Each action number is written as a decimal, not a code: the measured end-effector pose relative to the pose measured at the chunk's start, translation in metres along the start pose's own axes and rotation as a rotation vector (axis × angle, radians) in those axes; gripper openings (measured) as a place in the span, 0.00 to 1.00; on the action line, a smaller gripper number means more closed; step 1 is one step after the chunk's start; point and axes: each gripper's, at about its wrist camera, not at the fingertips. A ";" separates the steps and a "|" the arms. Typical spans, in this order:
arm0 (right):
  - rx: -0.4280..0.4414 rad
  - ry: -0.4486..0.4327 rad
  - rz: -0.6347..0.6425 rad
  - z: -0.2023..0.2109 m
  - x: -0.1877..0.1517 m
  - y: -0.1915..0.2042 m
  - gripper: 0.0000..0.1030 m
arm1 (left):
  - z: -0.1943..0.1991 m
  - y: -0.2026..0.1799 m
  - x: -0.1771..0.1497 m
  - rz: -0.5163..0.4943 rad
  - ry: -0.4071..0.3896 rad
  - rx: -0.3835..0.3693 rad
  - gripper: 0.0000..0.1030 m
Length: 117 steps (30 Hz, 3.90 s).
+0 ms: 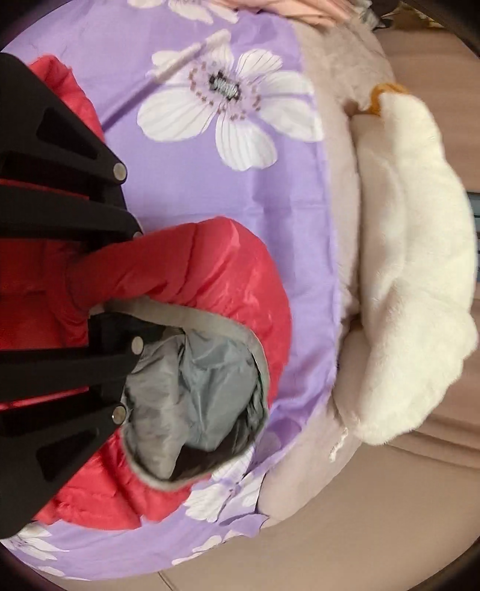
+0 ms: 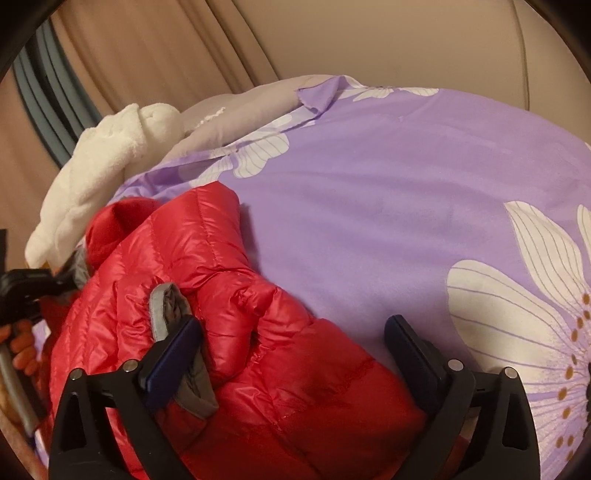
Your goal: Fold large clothes
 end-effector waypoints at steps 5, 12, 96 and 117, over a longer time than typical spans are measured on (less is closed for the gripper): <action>0.015 -0.001 -0.008 -0.001 0.001 -0.001 0.98 | 0.053 -0.014 -0.009 0.025 -0.156 -0.103 0.13; 0.021 -0.001 -0.011 -0.001 0.001 -0.001 0.99 | 0.132 -0.040 -0.107 -0.121 -0.298 -0.126 0.15; 0.605 0.138 0.714 0.143 -0.032 0.040 0.52 | 0.253 0.044 -0.230 0.307 -0.138 -0.045 0.69; 0.648 0.078 0.444 0.189 0.005 0.008 0.53 | 0.301 0.059 -0.251 0.306 -0.194 0.048 0.70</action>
Point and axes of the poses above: each gripper's, at about its wrist camera, not at the fingertips, and z roughly against the way its jaws point, y to its left, x to its top, and after that the axes turned 4 degrees about -y, right-handed
